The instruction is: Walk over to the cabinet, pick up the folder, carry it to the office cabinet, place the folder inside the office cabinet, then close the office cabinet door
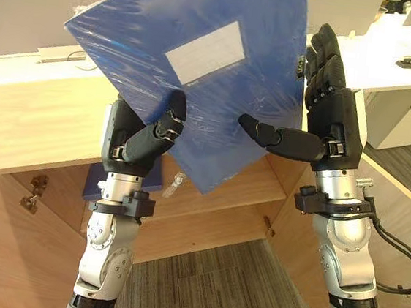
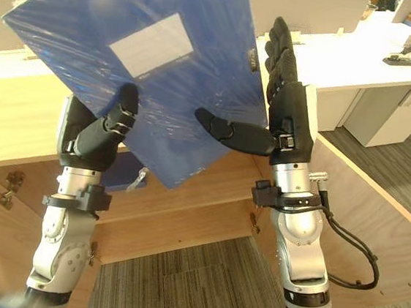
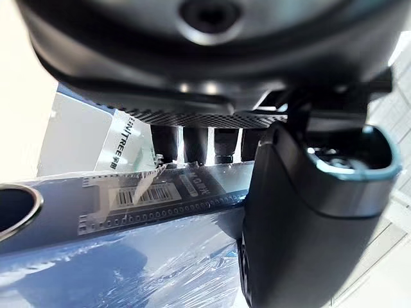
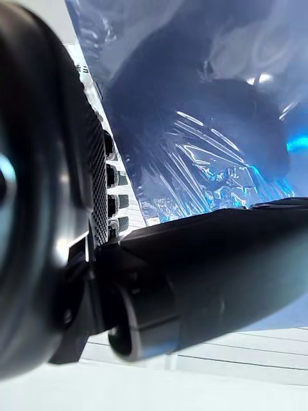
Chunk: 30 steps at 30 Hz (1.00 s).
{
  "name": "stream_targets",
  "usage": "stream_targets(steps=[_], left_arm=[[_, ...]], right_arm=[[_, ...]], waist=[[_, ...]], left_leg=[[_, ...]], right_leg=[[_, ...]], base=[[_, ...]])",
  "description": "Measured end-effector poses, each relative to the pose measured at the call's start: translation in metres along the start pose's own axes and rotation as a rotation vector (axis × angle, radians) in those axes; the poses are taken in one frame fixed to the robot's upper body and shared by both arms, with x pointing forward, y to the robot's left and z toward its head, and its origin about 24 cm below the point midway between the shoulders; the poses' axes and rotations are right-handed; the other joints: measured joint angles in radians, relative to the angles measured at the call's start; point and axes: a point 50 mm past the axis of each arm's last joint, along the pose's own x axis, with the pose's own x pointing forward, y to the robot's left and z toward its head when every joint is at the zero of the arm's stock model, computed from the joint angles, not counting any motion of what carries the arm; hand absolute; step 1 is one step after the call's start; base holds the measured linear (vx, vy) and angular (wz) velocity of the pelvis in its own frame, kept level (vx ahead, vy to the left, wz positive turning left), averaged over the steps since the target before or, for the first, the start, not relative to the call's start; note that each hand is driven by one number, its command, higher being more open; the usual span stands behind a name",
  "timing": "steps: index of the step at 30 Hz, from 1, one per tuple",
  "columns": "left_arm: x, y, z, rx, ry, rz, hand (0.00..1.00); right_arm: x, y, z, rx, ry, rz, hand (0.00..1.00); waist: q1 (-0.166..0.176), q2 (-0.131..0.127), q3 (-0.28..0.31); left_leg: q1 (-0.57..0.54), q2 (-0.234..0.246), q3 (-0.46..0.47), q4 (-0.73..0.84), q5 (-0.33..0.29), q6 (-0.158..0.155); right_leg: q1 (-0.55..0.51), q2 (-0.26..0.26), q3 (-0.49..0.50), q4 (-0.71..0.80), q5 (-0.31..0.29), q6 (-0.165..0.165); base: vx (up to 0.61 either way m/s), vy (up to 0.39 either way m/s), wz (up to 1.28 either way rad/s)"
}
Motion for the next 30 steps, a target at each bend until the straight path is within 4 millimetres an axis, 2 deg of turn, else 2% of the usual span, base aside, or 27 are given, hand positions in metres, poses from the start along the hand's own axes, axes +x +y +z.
stream_targets(steps=[6,15,16,21,25,26,30], left_arm=[[0.000,0.000,0.001,0.102,0.028,-0.085,0.00],[0.001,0.015,0.016,0.207,0.072,-0.253,0.00],[0.001,0.017,0.018,0.217,0.082,-0.271,0.00],[-0.005,0.031,0.021,0.210,0.156,-0.298,0.00],[-0.010,0.039,0.022,0.217,0.236,-0.345,0.00],[-0.011,0.041,0.023,0.235,0.260,-0.359,1.00],[-0.010,0.048,0.025,0.247,0.297,-0.379,1.00]], right_arm=[[0.006,-0.006,-0.002,-0.025,0.009,0.065,1.00],[0.005,-0.022,-0.011,-0.140,0.069,0.168,1.00],[0.005,-0.024,-0.011,-0.158,0.070,0.190,0.00],[0.009,-0.024,-0.023,-0.070,0.159,0.377,0.00],[-0.004,-0.023,-0.037,0.180,0.335,0.569,0.00],[-0.010,-0.024,-0.042,0.216,0.398,0.610,0.00],[-0.015,-0.028,-0.041,0.235,0.454,0.702,0.00]], waist=[[0.002,-0.006,-0.002],[0.004,-0.038,-0.025],[0.004,-0.039,-0.025],[0.005,-0.039,-0.030],[0.010,-0.042,-0.032],[0.013,-0.042,-0.033],[0.019,-0.045,-0.036]], left_leg=[[0.000,-0.005,-0.004,-0.021,0.012,0.009],[-0.003,-0.018,-0.009,-0.065,0.043,0.019],[-0.002,-0.020,-0.014,-0.076,0.052,0.020],[-0.010,-0.021,-0.024,-0.088,0.068,0.019],[-0.030,-0.019,-0.039,-0.089,0.078,0.016],[-0.033,-0.018,-0.045,-0.089,0.081,0.016],[-0.036,-0.017,-0.050,-0.089,0.084,0.014]], right_leg=[[0.000,-0.003,-0.008,-0.014,0.026,-0.002],[0.001,-0.009,-0.023,-0.051,0.053,-0.001],[0.001,-0.010,-0.027,-0.053,0.053,-0.001],[0.000,-0.010,-0.037,-0.064,0.053,-0.001],[0.001,-0.010,-0.058,-0.085,0.056,0.004],[0.001,-0.010,-0.064,-0.085,0.057,0.004],[0.001,-0.010,-0.071,-0.085,0.058,0.002]], base=[[0.00,0.007,0.03],[0.00,0.003,0.01],[-0.02,0.000,0.07],[-0.03,-0.011,0.06],[-0.02,-0.023,0.12],[0.00,-0.012,0.10],[0.01,-0.005,0.05]])
